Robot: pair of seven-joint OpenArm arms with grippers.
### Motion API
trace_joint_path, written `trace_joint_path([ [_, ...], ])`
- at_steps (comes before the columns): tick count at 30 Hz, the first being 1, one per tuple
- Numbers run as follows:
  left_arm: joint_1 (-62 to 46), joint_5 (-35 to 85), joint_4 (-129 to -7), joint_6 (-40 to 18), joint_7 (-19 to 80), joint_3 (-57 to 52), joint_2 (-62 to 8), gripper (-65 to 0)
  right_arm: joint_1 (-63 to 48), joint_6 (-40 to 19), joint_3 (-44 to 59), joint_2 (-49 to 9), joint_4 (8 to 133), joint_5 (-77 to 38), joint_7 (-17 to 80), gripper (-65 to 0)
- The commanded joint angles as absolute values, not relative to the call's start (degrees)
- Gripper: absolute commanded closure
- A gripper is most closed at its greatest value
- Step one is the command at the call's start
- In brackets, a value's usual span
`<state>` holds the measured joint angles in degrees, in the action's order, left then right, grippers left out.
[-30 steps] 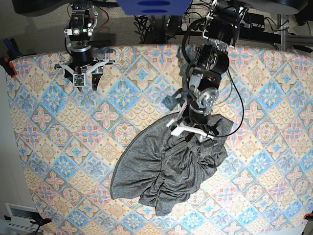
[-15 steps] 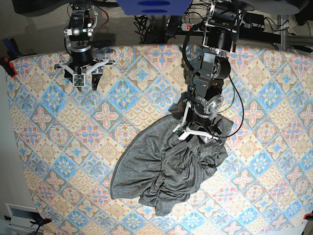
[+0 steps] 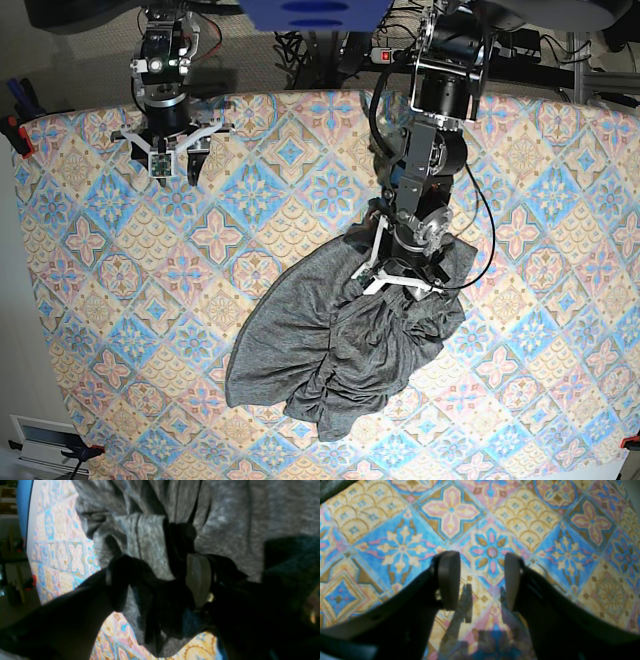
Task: Layout the t-shirt on the table in an organized manner, then fold the t-shirt properly
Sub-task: 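Close the left gripper on the grey t-shirt fabric, then lift and drag the held shirt away from the right gripper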
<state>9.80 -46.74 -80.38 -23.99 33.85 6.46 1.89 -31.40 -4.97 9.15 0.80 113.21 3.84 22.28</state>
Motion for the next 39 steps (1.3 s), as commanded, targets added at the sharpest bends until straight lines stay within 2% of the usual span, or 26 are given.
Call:
trace_joint_path([
  [1, 11.91, -46.02, -81.8, -23.25, 32.84, 6.29, 2.42, -34.8, -31.43, -4.88, 9.27, 0.57, 114.24, 3.56, 20.88, -26.8],
  [6, 12.79, -45.49, -81.71, -21.85, 32.84, 2.68, 2.42, -34.8, -31.43, -4.88, 9.27, 0.57, 114.24, 3.56, 20.88, -26.8],
  [16, 13.58, -41.98, -76.79, -21.67, 32.84, 2.59, 0.92, -33.4, -31.69, -4.88, 9.27, 0.57, 114.24, 3.56, 20.88, -26.8],
  [19, 15.25, -39.25, -74.33, -21.67, 33.27, 2.51, 0.75, -26.1, -31.78, -4.88, 9.45, 0.57, 114.24, 3.56, 20.88, -26.8],
  [25, 18.33, -39.25, -71.78, -21.58, 33.45, -5.32, 2.68, -4.1, -32.48, -4.88, 9.63, 0.57, 114.24, 3.56, 20.88, -26.8],
  [27, 19.03, -40.66, -72.13, -21.58, 34.07, -6.73, 3.65, -2.7, -33.27, -4.88, 9.36, 0.57, 114.24, 3.56, 20.88, -26.8],
  [31, 18.59, -43.47, -78.11, -22.11, 36.44, -5.58, 5.32, -2.9, -33.27, -4.88, 9.36, 0.57, 114.24, 3.56, 20.88, -26.8],
  [39, 15.87, -43.47, -103.25, -22.2, 48.92, 4.18, 6.2, -2.9, -33.01, -4.88, 9.36, 0.57, 114.24, 3.56, 20.88, -26.8],
])
